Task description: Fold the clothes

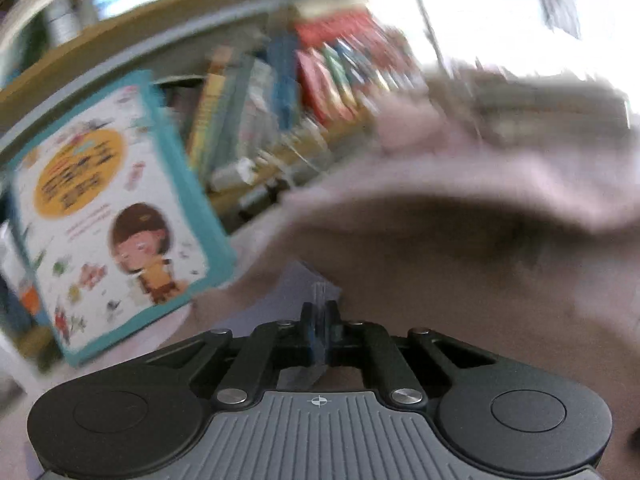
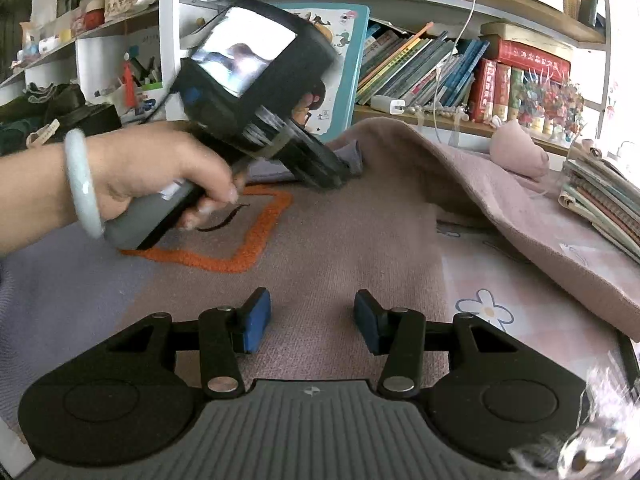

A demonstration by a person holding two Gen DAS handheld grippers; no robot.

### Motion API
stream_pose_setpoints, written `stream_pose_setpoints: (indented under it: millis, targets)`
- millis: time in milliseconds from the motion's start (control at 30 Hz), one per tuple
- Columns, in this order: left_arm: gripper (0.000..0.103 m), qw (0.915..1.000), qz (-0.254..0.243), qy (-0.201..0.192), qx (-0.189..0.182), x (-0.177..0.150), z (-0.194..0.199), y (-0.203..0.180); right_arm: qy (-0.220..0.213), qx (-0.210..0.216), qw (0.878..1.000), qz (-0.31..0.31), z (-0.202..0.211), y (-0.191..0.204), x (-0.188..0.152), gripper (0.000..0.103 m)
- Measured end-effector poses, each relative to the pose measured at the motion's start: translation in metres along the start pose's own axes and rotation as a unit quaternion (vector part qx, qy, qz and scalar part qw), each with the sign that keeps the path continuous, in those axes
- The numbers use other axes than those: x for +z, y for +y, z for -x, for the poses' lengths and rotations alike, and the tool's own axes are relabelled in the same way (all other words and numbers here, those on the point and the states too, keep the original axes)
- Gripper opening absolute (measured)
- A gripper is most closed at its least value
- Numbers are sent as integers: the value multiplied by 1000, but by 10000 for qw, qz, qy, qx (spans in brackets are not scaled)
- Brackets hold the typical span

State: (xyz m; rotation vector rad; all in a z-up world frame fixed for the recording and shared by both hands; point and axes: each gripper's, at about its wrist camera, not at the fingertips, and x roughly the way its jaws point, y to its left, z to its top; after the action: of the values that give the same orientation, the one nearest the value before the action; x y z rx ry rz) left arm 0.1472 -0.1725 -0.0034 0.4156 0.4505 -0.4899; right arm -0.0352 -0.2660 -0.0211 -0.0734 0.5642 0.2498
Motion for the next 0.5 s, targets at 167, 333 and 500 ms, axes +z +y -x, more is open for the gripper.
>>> stream_pose_setpoints:
  millis: [167, 333, 500]
  targets:
    - [5, 9912, 905, -962, -23, 13, 93, 63, 7, -15, 10000, 23, 0, 1, 0, 45]
    - [5, 9751, 1481, -1492, 707, -12, 196, 137, 10, -37, 10000, 41, 0, 2, 0, 45]
    - [5, 9462, 2120, -1526, 1910, -60, 271, 194, 46, -32, 10000, 77, 0, 2, 1, 45]
